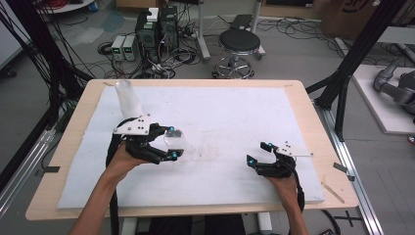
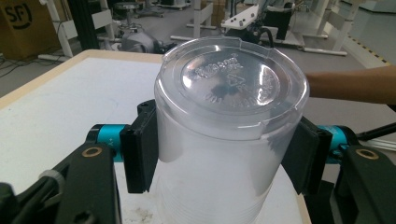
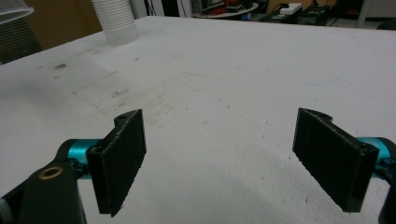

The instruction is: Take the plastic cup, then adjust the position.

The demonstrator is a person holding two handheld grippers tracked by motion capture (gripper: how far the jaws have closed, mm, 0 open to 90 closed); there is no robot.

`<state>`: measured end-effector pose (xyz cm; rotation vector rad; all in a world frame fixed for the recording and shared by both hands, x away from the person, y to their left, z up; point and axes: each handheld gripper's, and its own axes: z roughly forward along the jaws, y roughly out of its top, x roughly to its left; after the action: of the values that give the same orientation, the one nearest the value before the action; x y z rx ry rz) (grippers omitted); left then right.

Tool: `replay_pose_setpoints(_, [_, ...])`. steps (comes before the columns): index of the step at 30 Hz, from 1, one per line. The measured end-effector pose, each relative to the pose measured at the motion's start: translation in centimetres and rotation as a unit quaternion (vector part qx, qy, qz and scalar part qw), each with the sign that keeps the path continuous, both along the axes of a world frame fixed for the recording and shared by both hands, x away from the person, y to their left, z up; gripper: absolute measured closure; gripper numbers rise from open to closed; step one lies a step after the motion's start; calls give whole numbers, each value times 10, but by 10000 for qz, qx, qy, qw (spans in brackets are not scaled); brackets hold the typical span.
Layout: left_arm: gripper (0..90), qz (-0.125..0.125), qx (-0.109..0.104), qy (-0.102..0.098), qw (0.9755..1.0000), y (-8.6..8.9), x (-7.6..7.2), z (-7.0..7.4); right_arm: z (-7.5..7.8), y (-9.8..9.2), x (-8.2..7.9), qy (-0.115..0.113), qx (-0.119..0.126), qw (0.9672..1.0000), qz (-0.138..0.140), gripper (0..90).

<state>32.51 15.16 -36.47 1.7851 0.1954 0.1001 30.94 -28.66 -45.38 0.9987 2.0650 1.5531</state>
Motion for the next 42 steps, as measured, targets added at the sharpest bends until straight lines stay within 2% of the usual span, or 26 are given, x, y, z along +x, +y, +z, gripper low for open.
replay_pose_setpoints(3, [367, 41, 11, -1, 10000, 2, -1, 1, 0, 1, -1, -38, -31, 10000, 14, 169])
replay_pose_setpoints(9, [367, 141, -12, -40, 9999, 6, -4, 3, 0, 1, 2, 146, -6, 9998, 107, 169])
replay_pose_setpoints(12, [367, 180, 20, -59, 9998, 6, -4, 3, 0, 1, 4, 175, -73, 9997, 170, 169])
replay_pose_setpoints(15, [368, 180, 26, -53, 9998, 5, -5, 2, 1, 4, 4, 156, -162, 9992, 316, 169])
replay_pose_setpoints(20, [367, 128, 15, -26, 9999, 1, -5, 0, 11, 11, 3, 185, 20, 9966, 801, 169])
replay_pose_setpoints(22, [367, 70, -5, -27, 10000, -3, -5, 0, 19, 17, 3, 163, 90, 9935, 1122, 169])
replay_pose_setpoints(23, [368, 42, -11, -22, 10000, -5, -6, 0, 24, 20, 4, 158, 141, 9909, 1331, 169])
replay_pose_setpoints(24, [368, 22, -26, -25, 10000, -6, -6, 0, 29, 25, 4, 168, 186, 9869, 1595, 169])
replay_pose_setpoints(30, [368, -136, -127, -14, 9998, -15, -8, 2, 52, 54, 0, 129, 175, 9702, 2414, 169])
replay_pose_setpoints(33, [368, -237, -215, -1, 9995, -19, -10, 3, 60, 68, -1, 107, 173, 9623, 2712, 169])
replay_pose_setpoints(38, [369, -381, -225, 20, 9990, -29, -13, 3, 69, 86, -3, -31, 215, 9524, 3041, 169])
replay_pose_setpoints(42, [369, -466, -186, 32, 9987, -35, -14, 2, 73, 95, -2, -26, 193, 9473, 3196, 169])
